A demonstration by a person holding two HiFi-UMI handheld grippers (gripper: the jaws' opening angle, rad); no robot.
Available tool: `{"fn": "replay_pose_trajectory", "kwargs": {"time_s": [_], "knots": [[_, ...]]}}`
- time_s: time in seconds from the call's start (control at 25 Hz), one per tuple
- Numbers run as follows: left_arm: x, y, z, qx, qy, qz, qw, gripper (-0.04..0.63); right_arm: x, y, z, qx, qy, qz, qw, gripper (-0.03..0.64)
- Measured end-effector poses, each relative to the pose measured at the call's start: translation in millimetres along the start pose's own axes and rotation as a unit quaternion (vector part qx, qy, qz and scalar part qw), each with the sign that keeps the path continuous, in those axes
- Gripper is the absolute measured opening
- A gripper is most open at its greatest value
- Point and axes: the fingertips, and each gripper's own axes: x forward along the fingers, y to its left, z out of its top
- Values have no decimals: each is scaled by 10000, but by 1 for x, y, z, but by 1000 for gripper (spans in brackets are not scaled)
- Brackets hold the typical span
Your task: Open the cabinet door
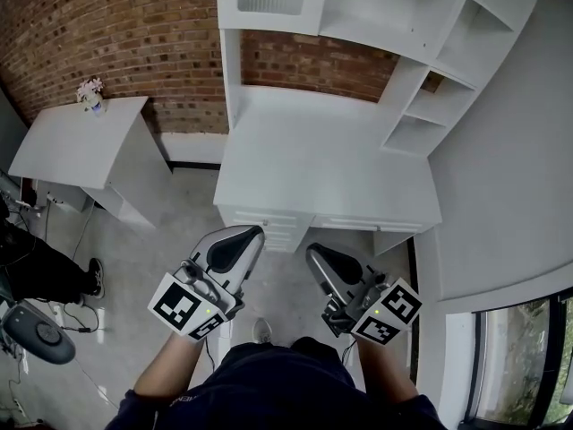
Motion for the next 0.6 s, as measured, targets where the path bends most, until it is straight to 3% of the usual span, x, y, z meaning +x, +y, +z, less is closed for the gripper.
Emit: {"fn": "replay_pose_trajectory", "kwargs": {"time_s": [0.6], "knots": [[61,59,-10,91,52,174,9998,8,42,-73,16,34,-23,239,9997,26]]}}
